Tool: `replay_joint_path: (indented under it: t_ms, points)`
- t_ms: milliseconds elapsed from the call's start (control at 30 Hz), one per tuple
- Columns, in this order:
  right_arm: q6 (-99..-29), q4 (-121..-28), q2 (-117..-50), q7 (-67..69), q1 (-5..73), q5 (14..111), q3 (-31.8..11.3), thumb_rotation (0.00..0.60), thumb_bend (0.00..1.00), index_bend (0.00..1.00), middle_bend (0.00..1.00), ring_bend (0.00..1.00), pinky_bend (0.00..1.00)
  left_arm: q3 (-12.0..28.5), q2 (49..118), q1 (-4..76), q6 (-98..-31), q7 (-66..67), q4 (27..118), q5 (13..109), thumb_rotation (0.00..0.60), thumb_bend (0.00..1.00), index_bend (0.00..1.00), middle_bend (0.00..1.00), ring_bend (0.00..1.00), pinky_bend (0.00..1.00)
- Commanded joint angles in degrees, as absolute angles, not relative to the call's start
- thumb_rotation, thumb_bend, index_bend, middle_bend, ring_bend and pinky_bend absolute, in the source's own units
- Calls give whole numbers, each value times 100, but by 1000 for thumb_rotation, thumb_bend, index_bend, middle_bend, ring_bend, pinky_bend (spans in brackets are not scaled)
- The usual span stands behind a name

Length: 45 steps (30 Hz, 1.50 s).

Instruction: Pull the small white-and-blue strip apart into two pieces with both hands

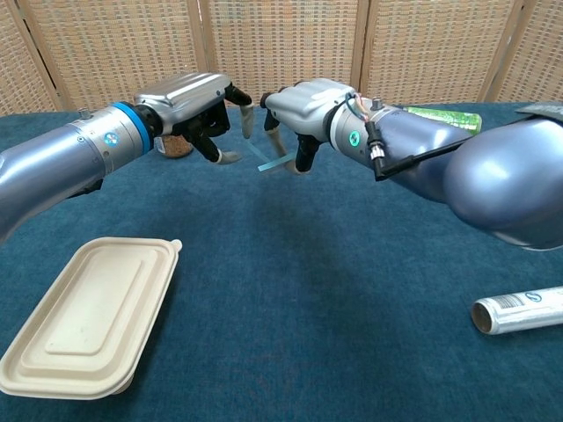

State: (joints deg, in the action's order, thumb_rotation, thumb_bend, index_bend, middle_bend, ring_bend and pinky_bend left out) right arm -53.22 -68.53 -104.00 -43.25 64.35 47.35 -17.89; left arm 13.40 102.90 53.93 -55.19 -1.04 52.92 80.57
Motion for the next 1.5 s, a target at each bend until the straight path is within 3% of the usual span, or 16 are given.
replay_joint_path:
  t_ms: [33,600,1100,1500]
  points:
    - [-5339,-6892,-10363,-4324,6429,4731,-1785,600,672,674,62,0,0,1378,10371,5434,-5523,-149,5231,8011,600,302,506,978,947,1000]
    - [-5397,-7094,-10185,-4265,6403,4730,-1745,600,672,674,62,0,0,1367,10758,5534,-5771,-389,4793,8045,600,369,590,978,947,1000]
    - [-5431,-7163,-10063,-4254,6395,4702,-1721,600,672,675,62,0,0,1362,10921,5596,-5842,-464,4592,8041,600,537,733,982,947,1000]
    - [-5437,-6882,-9946,-4202,6270,4650,-1632,600,672,675,62,0,0,1163,10527,5236,-5991,-735,4310,8076,600,554,780,985,947,1000]
